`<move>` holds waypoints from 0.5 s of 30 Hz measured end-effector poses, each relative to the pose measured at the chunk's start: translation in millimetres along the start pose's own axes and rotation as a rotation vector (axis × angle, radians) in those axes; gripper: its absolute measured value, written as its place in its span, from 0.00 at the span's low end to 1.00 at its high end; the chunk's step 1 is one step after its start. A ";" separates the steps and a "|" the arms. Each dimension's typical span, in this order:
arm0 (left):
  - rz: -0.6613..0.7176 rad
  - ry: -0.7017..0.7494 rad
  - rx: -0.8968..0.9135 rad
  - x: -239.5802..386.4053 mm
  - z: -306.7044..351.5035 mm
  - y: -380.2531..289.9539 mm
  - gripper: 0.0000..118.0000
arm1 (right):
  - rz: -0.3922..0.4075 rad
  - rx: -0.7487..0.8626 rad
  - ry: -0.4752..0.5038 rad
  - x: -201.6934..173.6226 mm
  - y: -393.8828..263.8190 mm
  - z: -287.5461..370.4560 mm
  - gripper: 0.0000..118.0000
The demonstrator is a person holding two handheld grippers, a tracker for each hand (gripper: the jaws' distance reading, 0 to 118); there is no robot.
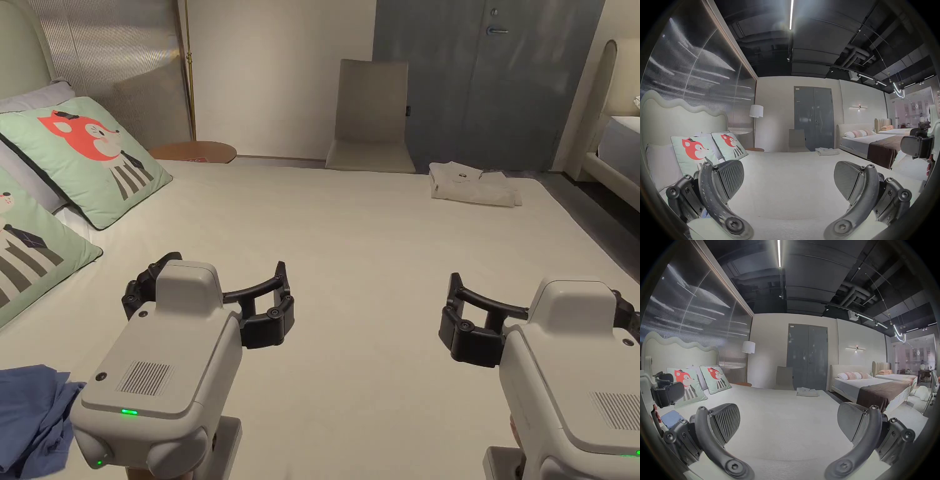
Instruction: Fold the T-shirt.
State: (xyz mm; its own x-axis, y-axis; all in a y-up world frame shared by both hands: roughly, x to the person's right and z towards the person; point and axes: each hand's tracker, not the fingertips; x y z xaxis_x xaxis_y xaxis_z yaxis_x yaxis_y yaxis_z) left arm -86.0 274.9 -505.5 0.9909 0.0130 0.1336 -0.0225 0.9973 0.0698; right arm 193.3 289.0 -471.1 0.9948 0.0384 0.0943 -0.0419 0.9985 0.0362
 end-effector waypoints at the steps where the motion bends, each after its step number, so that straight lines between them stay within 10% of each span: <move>1: 0.002 -0.002 -0.001 -0.3 -0.2 0.2 0.94 | -0.001 0.001 0.000 0.1 0.0 0.0 1.00; 15: 0.004 -0.007 -0.001 0.3 -1.1 0.9 0.94 | -0.010 -0.003 0.006 4.0 -6.1 -3.0 1.00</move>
State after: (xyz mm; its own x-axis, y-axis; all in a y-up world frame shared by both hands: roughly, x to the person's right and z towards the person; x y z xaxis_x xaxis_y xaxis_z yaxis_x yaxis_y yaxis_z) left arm -85.5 275.9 -506.4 0.9899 0.0166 0.1409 -0.0264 0.9973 0.0681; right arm 197.8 283.3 -473.9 0.9957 0.0289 0.0875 -0.0320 0.9989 0.0341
